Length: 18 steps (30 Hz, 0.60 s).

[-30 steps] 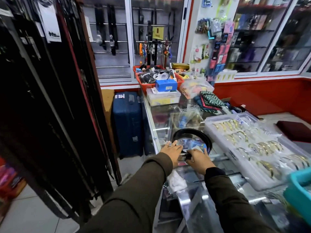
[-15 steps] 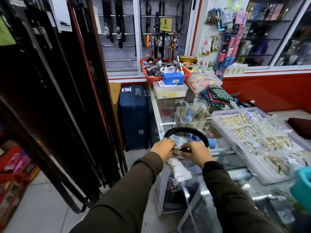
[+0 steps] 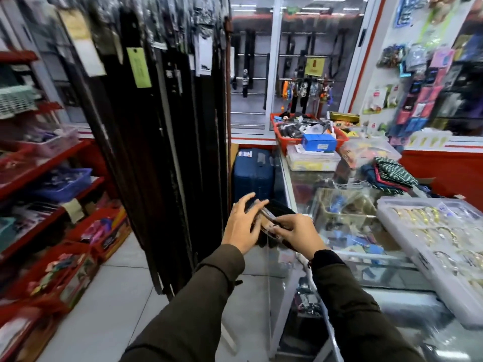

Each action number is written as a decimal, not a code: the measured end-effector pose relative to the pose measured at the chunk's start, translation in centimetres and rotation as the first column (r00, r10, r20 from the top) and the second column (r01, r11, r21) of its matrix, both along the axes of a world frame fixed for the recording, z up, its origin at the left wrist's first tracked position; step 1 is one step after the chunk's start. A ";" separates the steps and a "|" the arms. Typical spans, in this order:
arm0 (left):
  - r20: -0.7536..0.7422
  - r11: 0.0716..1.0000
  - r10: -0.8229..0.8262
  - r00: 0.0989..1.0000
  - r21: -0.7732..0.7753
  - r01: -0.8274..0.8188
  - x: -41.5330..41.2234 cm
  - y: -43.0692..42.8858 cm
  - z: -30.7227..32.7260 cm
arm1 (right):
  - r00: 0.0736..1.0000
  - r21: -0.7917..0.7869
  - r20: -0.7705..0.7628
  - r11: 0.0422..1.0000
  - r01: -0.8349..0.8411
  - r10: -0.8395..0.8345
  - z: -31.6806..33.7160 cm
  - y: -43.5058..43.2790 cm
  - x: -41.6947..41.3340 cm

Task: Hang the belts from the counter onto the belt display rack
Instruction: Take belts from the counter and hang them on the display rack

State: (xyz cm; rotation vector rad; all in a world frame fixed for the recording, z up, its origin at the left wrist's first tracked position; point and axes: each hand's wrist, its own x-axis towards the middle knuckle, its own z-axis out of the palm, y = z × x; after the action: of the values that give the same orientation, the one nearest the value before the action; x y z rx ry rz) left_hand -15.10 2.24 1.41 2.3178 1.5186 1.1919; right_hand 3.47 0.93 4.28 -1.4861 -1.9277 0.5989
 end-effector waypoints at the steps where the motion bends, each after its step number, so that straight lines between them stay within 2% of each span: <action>1: 0.115 0.999 0.036 0.993 -0.022 -0.034 -0.2 -0.2 0.1 | 0.999 -0.004 -0.048 1.000 -0.007 0.007 0.2 0.0 -0.6; 3: 0.382 0.988 0.138 0.914 -0.121 -0.099 -0.6 -0.7 0.6 | 0.990 -0.019 -0.142 1.000 -0.009 0.006 0.6 0.2 -1.7; 5: 0.614 0.954 0.264 0.744 -0.278 -0.109 -0.9 -1.0 1.4 | 0.970 -0.042 -0.243 0.999 -0.016 0.006 1.0 0.3 -2.6; 7: 0.736 0.915 0.339 0.586 -0.403 -0.023 -1.2 -1.1 2.1 | 0.939 -0.026 -0.343 1.000 -0.016 0.006 1.3 0.2 -3.6; 8: 0.765 0.904 0.348 0.542 -0.428 0.024 -1.4 -1.2 2.3 | 0.920 -0.007 -0.392 1.000 -0.016 0.012 1.4 0.2 -4.0; 13: 0.800 0.916 0.299 0.520 -0.393 0.079 -2.5 -2.2 3.2 | 0.848 0.003 -0.530 1.000 -0.010 0.010 2.2 0.0 -5.4; 18: 0.792 0.958 0.255 0.554 -0.283 -0.036 -3.1 -2.3 4.6 | 0.852 -0.006 -0.522 0.999 -0.040 0.031 2.9 0.1 -6.0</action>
State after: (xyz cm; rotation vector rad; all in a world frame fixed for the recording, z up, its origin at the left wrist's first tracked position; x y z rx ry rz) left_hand -18.18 -0.06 6.04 1.1356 1.3503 1.6794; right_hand -2.48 1.06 7.14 -1.1412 -1.5230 0.9298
